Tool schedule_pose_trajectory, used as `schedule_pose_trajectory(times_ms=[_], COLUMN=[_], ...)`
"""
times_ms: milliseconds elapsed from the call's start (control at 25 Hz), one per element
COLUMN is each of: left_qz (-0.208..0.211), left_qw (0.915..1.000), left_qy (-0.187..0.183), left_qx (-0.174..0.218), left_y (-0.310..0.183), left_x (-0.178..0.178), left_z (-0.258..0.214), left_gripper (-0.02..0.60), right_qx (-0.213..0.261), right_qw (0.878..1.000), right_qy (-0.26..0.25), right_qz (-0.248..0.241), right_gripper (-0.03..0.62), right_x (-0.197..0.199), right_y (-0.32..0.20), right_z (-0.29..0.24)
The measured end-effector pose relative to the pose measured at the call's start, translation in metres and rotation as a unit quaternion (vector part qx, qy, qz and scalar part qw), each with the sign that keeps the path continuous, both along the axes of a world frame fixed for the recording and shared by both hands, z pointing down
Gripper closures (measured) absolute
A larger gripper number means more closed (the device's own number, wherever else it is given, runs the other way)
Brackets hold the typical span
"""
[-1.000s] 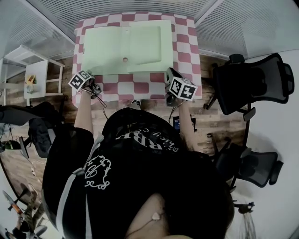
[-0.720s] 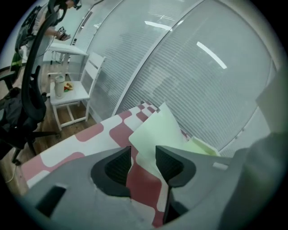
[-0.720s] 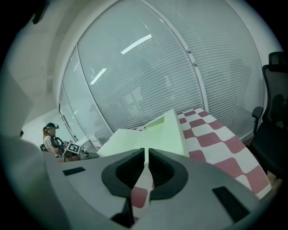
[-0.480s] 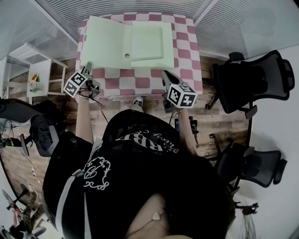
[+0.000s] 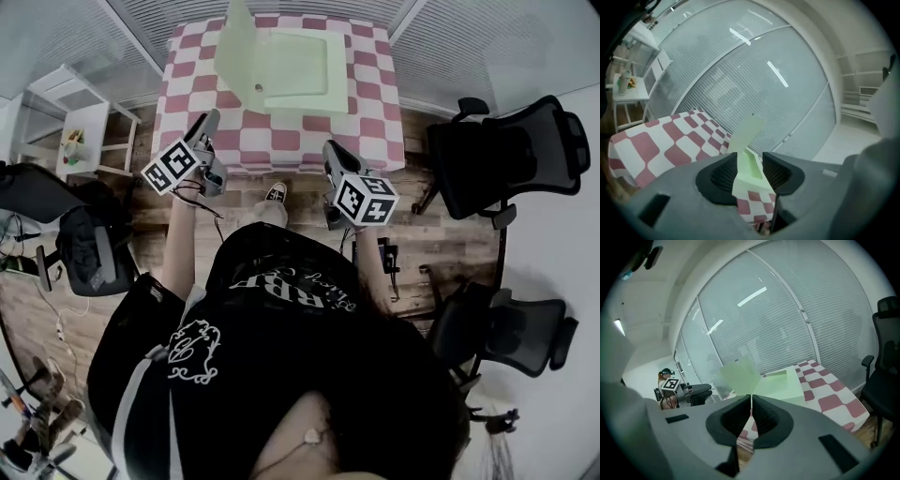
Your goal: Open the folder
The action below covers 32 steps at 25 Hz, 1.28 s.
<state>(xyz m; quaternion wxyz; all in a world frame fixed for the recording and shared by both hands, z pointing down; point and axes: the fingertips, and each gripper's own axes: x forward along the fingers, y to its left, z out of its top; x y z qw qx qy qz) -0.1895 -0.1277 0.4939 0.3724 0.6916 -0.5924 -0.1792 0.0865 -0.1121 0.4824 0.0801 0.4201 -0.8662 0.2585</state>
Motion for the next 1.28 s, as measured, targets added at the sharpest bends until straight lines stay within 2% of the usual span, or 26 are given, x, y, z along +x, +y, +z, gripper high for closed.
schedule_pose_trajectory(times_ms=[240,400,600,720,1000,1280], left_qz=[0.072,0.100,0.154,0.169,0.186,0.223], left_qw=[0.9943,0.9887,0.9744,0.9675,0.9648,0.9472], left_qy=[-0.069,-0.100,-0.149,-0.174,-0.169,-0.211], left_qx=[0.038,0.051,0.066,0.072,0.078,0.093], left_y=[0.066,0.104,0.140,0.152,0.177,0.224], left_x=[0.074,0.108,0.138,0.142,0.131,0.100], left_z=[-0.028,-0.039,-0.047,-0.052,-0.058,-0.064], left_gripper=[0.413,0.453,0.462,0.462,0.466,0.466], right_qx=[0.020,0.033,0.046,0.059,0.065,0.070], right_qw=[0.999,0.998,0.997,0.996,0.995,0.996], right_qy=[-0.020,-0.023,-0.016,-0.006,-0.001,0.012], right_qz=[-0.017,-0.039,-0.062,-0.072,-0.076,-0.061], right_gripper=[0.582,0.582,0.582,0.582,0.582,0.582], right_x=[-0.003,-0.011,-0.025,-0.035,-0.065,-0.112], right_y=[0.057,0.089,0.118,0.130,0.153,0.199], right_z=[-0.014,-0.018,-0.024,-0.028,-0.035,-0.035])
